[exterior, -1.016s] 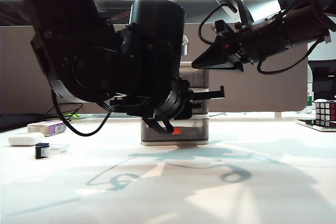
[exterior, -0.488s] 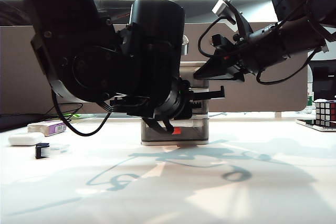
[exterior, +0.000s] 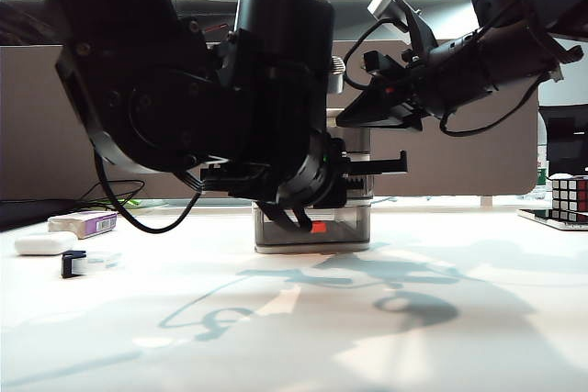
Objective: Open the second layer of the drawer on the table, pick up the transparent tape on the table and put it in, and finally close the drawer.
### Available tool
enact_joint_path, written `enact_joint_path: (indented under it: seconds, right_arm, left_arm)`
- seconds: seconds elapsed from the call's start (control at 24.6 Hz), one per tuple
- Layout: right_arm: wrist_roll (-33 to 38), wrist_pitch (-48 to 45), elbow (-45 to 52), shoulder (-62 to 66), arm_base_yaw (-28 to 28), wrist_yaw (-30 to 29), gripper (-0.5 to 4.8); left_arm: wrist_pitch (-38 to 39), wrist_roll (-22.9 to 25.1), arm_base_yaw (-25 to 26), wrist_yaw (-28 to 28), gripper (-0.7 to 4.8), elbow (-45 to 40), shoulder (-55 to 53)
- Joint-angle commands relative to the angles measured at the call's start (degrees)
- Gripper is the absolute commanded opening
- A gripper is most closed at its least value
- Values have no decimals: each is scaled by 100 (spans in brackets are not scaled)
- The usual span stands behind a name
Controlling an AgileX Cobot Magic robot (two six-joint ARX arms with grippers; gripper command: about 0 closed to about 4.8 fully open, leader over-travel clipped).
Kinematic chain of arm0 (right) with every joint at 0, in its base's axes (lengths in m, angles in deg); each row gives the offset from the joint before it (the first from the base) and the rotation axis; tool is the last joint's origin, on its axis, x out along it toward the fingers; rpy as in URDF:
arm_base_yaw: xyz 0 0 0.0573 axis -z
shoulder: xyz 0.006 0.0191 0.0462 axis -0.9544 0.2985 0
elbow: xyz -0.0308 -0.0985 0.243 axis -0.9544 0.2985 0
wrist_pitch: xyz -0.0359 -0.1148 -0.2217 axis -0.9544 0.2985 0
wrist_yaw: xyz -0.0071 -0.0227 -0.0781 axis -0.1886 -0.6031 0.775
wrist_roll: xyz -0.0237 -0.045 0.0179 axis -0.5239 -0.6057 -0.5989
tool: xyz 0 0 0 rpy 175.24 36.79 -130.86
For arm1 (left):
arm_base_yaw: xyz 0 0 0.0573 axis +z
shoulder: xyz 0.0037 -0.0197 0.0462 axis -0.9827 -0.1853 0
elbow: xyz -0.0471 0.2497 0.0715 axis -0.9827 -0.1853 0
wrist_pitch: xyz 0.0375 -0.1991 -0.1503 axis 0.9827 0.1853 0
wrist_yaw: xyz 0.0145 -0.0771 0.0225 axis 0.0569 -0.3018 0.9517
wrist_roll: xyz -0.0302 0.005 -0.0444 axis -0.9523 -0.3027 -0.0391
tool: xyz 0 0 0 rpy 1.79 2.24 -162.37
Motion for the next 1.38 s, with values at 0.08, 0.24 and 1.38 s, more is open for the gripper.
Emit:
enact_joint_path:
  seconds: [0.08,0.24,1.38]
  right_arm:
    - [4,35,-181,42,-2,35,-5]
    - [4,66,-195,48,-2,33,-5]
    - [151,219,-192,46,-7,-356,-5]
  left_arm:
    - [-55,133,-55,24,-6,11,118]
    - [173,129,-170,177,-6,-4,260]
    - [2317,-422,-1261,1370,26,-1414,1923]
